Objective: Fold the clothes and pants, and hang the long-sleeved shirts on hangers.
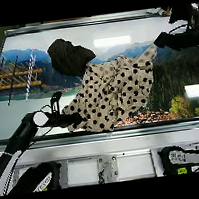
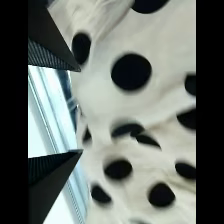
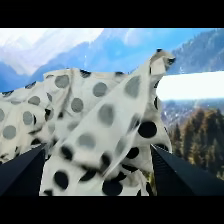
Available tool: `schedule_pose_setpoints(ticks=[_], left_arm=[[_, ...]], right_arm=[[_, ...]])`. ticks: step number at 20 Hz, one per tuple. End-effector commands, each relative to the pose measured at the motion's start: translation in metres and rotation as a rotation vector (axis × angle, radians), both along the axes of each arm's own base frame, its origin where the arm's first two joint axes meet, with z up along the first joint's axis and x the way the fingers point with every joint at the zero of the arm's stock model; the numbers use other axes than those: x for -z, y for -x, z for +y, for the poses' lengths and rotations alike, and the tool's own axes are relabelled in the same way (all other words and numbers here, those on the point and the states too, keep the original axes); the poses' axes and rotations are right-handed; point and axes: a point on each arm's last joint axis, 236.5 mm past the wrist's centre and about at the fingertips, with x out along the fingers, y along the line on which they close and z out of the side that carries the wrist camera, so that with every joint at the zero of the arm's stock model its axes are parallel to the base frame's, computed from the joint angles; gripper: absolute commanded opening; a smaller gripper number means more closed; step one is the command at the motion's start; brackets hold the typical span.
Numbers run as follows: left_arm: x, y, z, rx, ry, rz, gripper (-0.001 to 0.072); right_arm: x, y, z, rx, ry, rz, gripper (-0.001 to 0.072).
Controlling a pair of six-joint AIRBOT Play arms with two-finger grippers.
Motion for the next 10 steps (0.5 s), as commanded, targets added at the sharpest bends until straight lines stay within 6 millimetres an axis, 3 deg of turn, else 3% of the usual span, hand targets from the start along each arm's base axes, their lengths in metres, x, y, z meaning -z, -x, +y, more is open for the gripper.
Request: schedule_pose_setpoints(ticks=[1, 3, 4, 7, 10], left_arm=[[-0.035, -0.028, -0.003, -0.017, 0.028, -0.099, 0.0502], [-0.054, -0.042, -0.007, -0.043, 0.050, -0.136, 0.0502], [-0.059, -0.043, -0.015, -0.025, 0.055, -0.144, 0.0501], [-0.051, -0.036, -0.055, 0.124, -0.019, -0.142, 0.0480], [-0.029, -0.023, -0.118, 0.355, -0.132, -0.160, 0.0481]], right_arm=[[-0.005, 0.015, -0.008, -0.027, 0.051, 0.053, 0.0712], [-0.009, 0.031, -0.013, -0.032, 0.086, 0.079, 0.0554], [-0.012, 0.040, -0.013, -0.034, 0.101, 0.086, 0.0531], [-0.022, 0.070, -0.006, -0.031, 0.102, 0.077, 0.0516], [-0.019, 0.103, 0.002, -0.031, 0.103, 0.086, 0.0516]])
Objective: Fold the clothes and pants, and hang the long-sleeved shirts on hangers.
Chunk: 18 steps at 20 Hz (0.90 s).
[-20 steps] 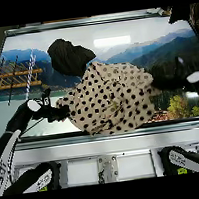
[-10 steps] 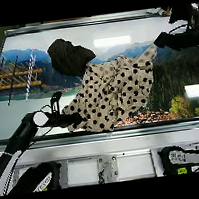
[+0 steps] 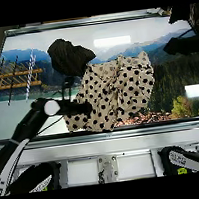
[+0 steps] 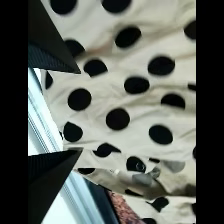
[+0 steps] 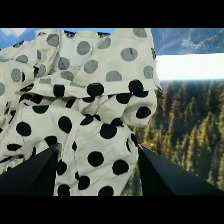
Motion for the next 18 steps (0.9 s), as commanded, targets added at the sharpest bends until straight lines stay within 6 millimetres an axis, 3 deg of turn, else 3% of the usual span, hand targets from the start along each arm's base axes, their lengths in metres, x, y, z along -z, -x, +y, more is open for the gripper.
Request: schedule_pose_setpoints(ticks=[1, 3, 5, 10, 18], left_arm=[[0.022, 0.014, -0.067, 0.227, -0.130, -0.041, 0.0481], [0.043, 0.027, -0.095, 0.355, -0.218, -0.044, 0.0480], [0.063, 0.040, -0.106, 0.443, -0.312, -0.023, 0.0243], [0.096, 0.039, -0.099, 0.460, -0.435, 0.023, 0.0241], [0.104, 0.031, -0.098, 0.410, -0.416, 0.020, 0.0259]], right_arm=[[0.005, 0.041, 0.007, 0.002, 0.012, 0.022, 0.0516], [0.012, 0.059, 0.011, -0.001, 0.012, 0.034, 0.0516], [0.019, 0.071, 0.014, -0.001, 0.009, 0.045, 0.0516], [0.033, 0.081, 0.016, -0.001, 0.001, 0.075, 0.0516], [0.038, 0.082, 0.018, -0.002, -0.007, 0.088, 0.0516]])
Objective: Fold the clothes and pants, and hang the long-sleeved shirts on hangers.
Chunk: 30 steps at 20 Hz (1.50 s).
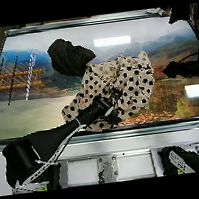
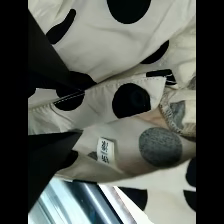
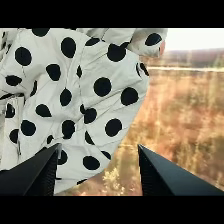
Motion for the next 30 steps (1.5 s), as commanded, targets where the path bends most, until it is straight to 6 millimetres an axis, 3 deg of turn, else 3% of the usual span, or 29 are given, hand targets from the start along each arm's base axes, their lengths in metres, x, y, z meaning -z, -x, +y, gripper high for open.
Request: schedule_pose_setpoints(ticks=[1, 4, 8, 9, 10, 11, 12, 13, 15, 16, 17, 18, 22, 26, 28, 30], left_arm=[[0.002, -0.006, -0.001, -0.019, 0.007, -0.012, 0.0259], [0.003, -0.008, 0.009, -0.047, -0.013, 0.006, 0.0259], [0.003, 0.009, 0.005, -0.055, -0.008, 0.064, 0.0262], [0.003, 0.011, 0.003, -0.046, -0.008, 0.062, 0.0302], [0.003, 0.013, 0.001, -0.038, -0.007, 0.060, 0.0456], [0.003, 0.013, 0.001, -0.037, -0.008, 0.058, 0.0503], [0.003, 0.013, 0.001, -0.037, -0.009, 0.057, 0.0502], [0.003, 0.009, 0.004, -0.044, -0.012, 0.053, 0.0480], [0.003, -0.001, 0.012, -0.062, -0.024, 0.044, 0.0169], [0.003, -0.005, 0.016, -0.075, -0.023, 0.044, 0.0063], [0.003, -0.011, 0.020, -0.091, -0.023, 0.044, 0.0011], [0.000, -0.017, 0.023, -0.108, -0.015, 0.038, 0.0011], [-0.048, -0.046, 0.036, -0.181, 0.076, -0.033, 0.0012], [-0.086, -0.054, 0.041, -0.203, 0.141, -0.088, 0.0011], [-0.089, -0.048, 0.045, -0.206, 0.131, -0.076, 0.0011], [-0.088, -0.045, 0.048, -0.206, 0.115, -0.063, 0.0011]], right_arm=[[0.002, 0.001, 0.001, -0.002, -0.004, 0.006, 0.0516], [0.008, 0.006, 0.003, -0.009, -0.010, 0.032, 0.0516], [0.013, 0.008, 0.004, -0.008, -0.013, 0.044, 0.0516], [0.013, 0.008, 0.004, -0.009, -0.013, 0.043, 0.0516], [0.013, 0.008, 0.004, -0.009, -0.013, 0.043, 0.0516], [0.013, 0.008, 0.004, -0.009, -0.013, 0.043, 0.0516], [0.013, 0.008, 0.004, -0.009, -0.013, 0.043, 0.0516], [0.013, 0.008, 0.004, -0.009, -0.013, 0.043, 0.0516], [0.013, 0.008, 0.004, -0.009, -0.013, 0.044, 0.0516], [0.014, 0.008, 0.006, -0.016, -0.012, 0.046, 0.0516], [0.014, 0.009, 0.009, -0.026, -0.013, 0.050, 0.0516], [0.015, 0.010, 0.016, -0.047, -0.010, 0.056, 0.0515], [0.031, 0.019, 0.080, -0.237, 0.027, 0.116, 0.0513], [0.091, 0.021, 0.147, -0.352, 0.169, 0.243, 0.0513], [0.123, 0.012, 0.187, -0.377, 0.152, 0.259, 0.0513], [0.154, 0.002, 0.206, -0.346, 0.131, 0.295, 0.0513]])
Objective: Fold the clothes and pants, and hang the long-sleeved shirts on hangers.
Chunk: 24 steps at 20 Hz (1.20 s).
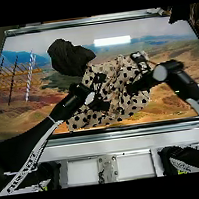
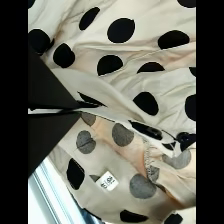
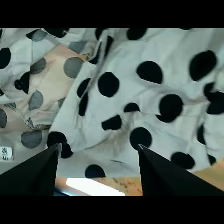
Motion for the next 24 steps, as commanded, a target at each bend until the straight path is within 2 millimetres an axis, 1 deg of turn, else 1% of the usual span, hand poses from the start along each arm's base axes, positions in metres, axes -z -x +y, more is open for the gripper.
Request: schedule_pose_setpoints(ticks=[1, 3, 5, 8, 13, 17, 21, 22, 23, 24], left_arm=[[-0.006, 0.003, 0.005, -0.005, -0.005, 0.006, 0.0012], [-0.006, 0.004, 0.005, -0.005, -0.002, 0.010, 0.0012], [-0.006, 0.004, 0.005, -0.005, -0.002, 0.011, 0.0012], [-0.006, 0.004, 0.005, -0.005, -0.002, 0.011, 0.0012], [-0.006, 0.004, 0.005, -0.005, -0.002, 0.011, 0.0012], [-0.006, 0.003, 0.004, -0.005, 0.001, 0.007, 0.0011], [-0.007, 0.002, 0.003, -0.006, 0.006, 0.001, 0.0011], [-0.007, 0.002, 0.003, -0.005, 0.006, 0.002, 0.0011], [-0.007, 0.002, 0.004, -0.006, 0.002, 0.005, 0.0012], [-0.006, 0.002, 0.006, -0.009, -0.002, 0.010, 0.0012]], right_arm=[[0.054, -0.014, 0.040, 0.023, 0.021, 0.047, 0.0513], [0.077, -0.022, 0.045, 0.025, 0.040, 0.087, 0.0513], [0.090, -0.032, 0.049, 0.027, 0.044, 0.095, 0.0513], [0.095, -0.042, 0.054, 0.030, 0.037, 0.080, 0.0513], [0.102, -0.044, 0.047, 0.040, 0.047, 0.092, 0.0513], [0.111, -0.036, 0.035, 0.038, 0.092, 0.140, 0.0513], [0.120, -0.031, 0.034, 0.042, 0.104, 0.170, 0.0510], [0.123, -0.028, 0.033, 0.039, 0.111, 0.184, 0.0408], [0.124, -0.026, 0.031, 0.024, 0.122, 0.192, 0.0204], [0.123, -0.025, 0.030, 0.006, 0.127, 0.190, 0.0148]])
